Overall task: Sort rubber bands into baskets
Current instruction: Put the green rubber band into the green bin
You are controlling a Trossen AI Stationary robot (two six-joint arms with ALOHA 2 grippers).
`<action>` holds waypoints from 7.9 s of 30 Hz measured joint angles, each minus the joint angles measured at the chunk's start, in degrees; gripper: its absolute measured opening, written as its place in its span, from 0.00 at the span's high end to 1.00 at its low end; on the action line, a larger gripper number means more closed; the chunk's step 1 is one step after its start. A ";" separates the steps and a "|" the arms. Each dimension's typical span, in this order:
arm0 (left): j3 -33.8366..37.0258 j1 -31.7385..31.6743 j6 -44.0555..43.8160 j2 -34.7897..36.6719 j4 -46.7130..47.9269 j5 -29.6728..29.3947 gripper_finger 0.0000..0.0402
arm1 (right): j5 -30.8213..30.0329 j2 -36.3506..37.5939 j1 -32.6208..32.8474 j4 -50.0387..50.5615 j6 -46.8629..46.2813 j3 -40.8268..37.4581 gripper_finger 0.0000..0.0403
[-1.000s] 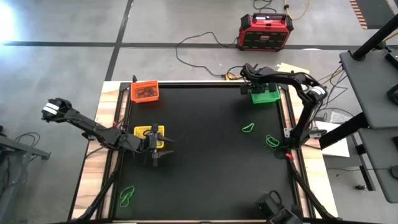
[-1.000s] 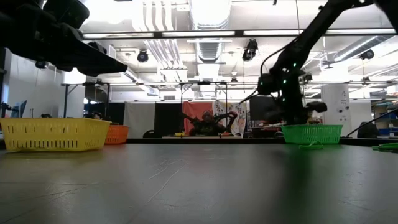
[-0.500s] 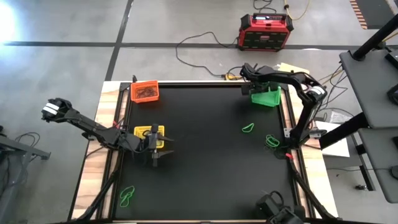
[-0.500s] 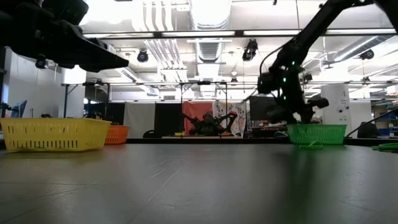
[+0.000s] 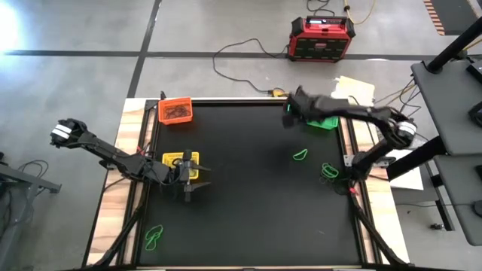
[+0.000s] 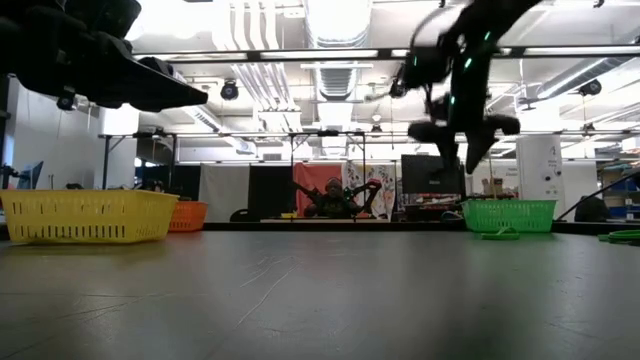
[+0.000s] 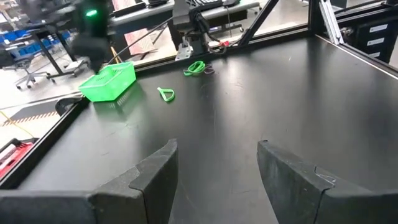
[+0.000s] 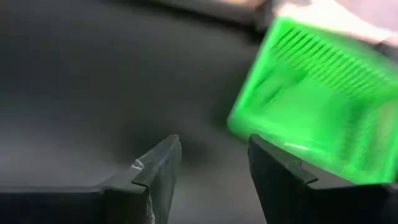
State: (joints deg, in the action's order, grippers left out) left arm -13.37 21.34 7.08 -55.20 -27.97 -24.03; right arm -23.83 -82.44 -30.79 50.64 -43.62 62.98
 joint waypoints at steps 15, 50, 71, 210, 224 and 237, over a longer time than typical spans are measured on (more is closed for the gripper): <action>0.00 0.00 4.50 0.00 -6.03 2.49 0.50 | -0.14 0.26 26.01 -5.47 -49.45 -17.71 0.52; -0.02 -0.09 13.15 0.00 -6.69 2.10 0.50 | -1.29 -8.12 17.49 -10.46 -52.67 -18.51 0.70; 0.00 -0.07 7.73 0.00 -6.73 2.10 0.50 | -14.06 -2.10 -4.65 -5.07 -14.39 -3.32 0.98; -0.02 0.09 -2.17 0.00 -4.68 2.60 0.50 | 10.92 8.13 17.10 13.34 -2.84 0.69 0.98; -0.02 0.09 -1.15 -0.02 -9.46 21.62 0.50 | -7.21 5.40 -8.79 -3.48 0.03 -6.23 0.98; -0.02 0.15 -0.22 -0.07 -5.81 17.51 0.50 | -2.65 -2.70 -14.76 -6.60 -5.35 -9.39 0.84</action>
State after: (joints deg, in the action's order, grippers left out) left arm -13.39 21.49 6.86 -55.27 -33.78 -6.52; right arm -26.49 -85.14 -45.55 44.03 -48.97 53.59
